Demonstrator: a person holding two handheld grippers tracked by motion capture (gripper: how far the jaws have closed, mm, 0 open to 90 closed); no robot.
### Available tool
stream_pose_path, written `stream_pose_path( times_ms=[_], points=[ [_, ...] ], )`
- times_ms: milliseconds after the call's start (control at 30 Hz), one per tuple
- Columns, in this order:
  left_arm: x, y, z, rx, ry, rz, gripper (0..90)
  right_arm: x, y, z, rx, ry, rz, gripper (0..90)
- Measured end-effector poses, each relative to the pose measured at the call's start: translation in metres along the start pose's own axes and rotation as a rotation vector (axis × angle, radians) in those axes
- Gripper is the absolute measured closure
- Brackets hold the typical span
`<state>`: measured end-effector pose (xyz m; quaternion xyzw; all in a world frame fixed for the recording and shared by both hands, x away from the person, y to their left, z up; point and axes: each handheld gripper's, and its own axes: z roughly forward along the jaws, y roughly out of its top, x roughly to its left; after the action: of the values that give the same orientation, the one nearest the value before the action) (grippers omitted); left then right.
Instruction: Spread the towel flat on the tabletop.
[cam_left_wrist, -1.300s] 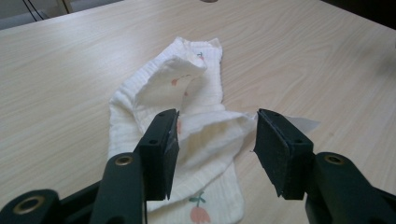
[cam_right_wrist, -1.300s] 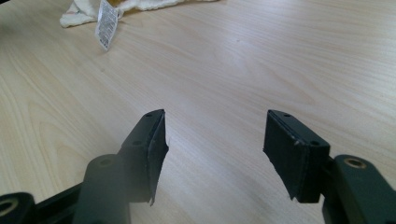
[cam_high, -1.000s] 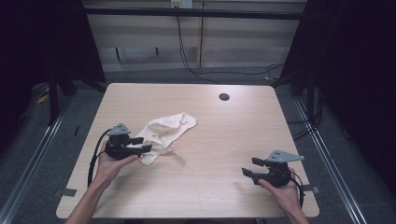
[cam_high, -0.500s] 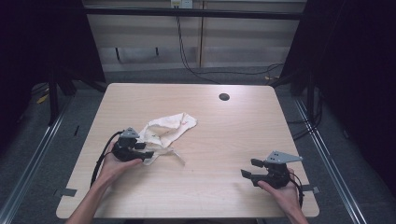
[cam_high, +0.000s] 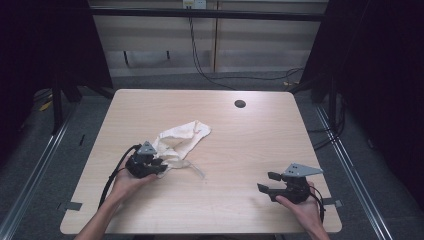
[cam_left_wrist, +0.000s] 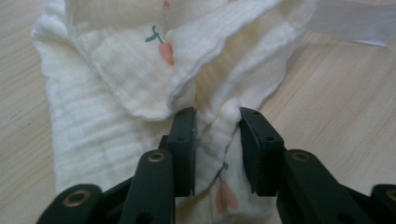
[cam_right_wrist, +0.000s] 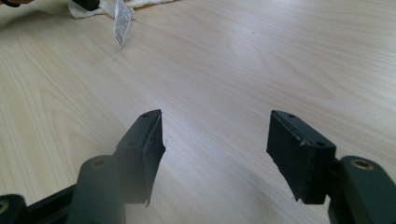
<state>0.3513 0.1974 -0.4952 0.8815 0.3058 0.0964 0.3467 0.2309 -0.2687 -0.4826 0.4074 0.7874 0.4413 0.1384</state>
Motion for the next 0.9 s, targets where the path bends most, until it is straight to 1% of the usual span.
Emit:
stream_pose_path(
  times_ms=[33, 67, 100, 133, 267, 300, 367, 400, 433, 500, 533, 600, 667, 700, 733, 767, 867, 900],
  points=[
    [0.0, -0.001, 0.0, -0.013, -0.011, -0.012, 71.7, 0.0, 0.0, 0.0, 0.001, 0.001, -0.001, 35.9],
    [0.001, -0.002, 0.0, -0.012, -0.016, -0.019, 77.5, 0.001, 0.0, -0.001, 0.002, 0.0, 0.0, 36.0],
    [0.001, -0.002, 0.0, -0.012, -0.016, -0.019, 79.3, 0.001, 0.0, -0.001, 0.002, 0.0, 0.0, 36.0],
    [0.001, -0.002, 0.0, -0.017, -0.027, -0.024, 80.9, 0.0, -0.001, -0.001, 0.002, -0.003, 0.003, 35.9],
    [0.001, -0.002, 0.0, -0.017, -0.034, -0.025, 83.0, 0.0, 0.0, 0.0, 0.001, -0.002, 0.002, 35.8],
    [0.0, -0.003, 0.0, -0.02, -0.044, -0.022, 83.1, 0.0, 0.0, 0.0, 0.004, -0.002, 0.004, 35.8],
    [0.0, -0.003, 0.0, -0.018, -0.046, -0.02, 83.4, 0.0, 0.0, 0.0, 0.004, -0.002, 0.004, 35.8],
    [-0.003, -0.004, 0.0, -0.024, -0.06, -0.026, 83.5, 0.0, 0.0, -0.001, 0.0, -0.001, 0.003, 35.9],
    [-0.003, -0.004, 0.0, -0.024, -0.06, -0.026, 83.6, 0.0, 0.0, -0.001, 0.0, -0.001, 0.003, 35.9],
    [-0.006, -0.004, 0.0, -0.023, -0.079, -0.02, 83.6, 0.0, 0.0, -0.001, 0.002, -0.003, 0.005, 36.0],
    [-0.008, -0.004, 0.001, -0.027, -0.08, -0.018, 83.6, 0.0, 0.0, -0.001, 0.002, -0.003, 0.006, 36.0],
    [-0.012, -0.003, 0.001, -0.024, -0.084, -0.002, 83.7, 0.0, 0.0, -0.001, 0.002, 0.0, 0.002, 37.4],
    [-0.018, -0.003, 0.003, -0.031, -0.096, 0.004, 83.7, 0.0, 0.0, 0.0, 0.006, 0.002, -0.001, 37.4],
    [-0.018, -0.003, 0.003, -0.031, -0.096, 0.004, 83.8, 0.0, 0.0, 0.0, 0.006, 0.003, 0.0, 37.6],
    [-0.022, -0.002, 0.003, -0.027, -0.109, 0.007, 83.9, 0.0, 0.0, 0.0, 0.006, 0.003, -0.002, 37.6],
    [-0.022, -0.002, 0.003, -0.027, -0.109, 0.007, 84.0, 0.0, 0.0, 0.0, 0.006, 0.003, -0.002, 37.6],
    [-0.031, 0.001, 0.005, -0.012, -0.138, 0.04, 84.3, 0.001, 0.0, 0.0, 0.006, 0.003, -0.001, 37.6],
    [-0.033, 0.001, 0.005, -0.017, -0.146, 0.039, 84.4, 0.001, 0.0, 0.0, 0.005, 0.012, -0.003, 37.8]
  ],
)
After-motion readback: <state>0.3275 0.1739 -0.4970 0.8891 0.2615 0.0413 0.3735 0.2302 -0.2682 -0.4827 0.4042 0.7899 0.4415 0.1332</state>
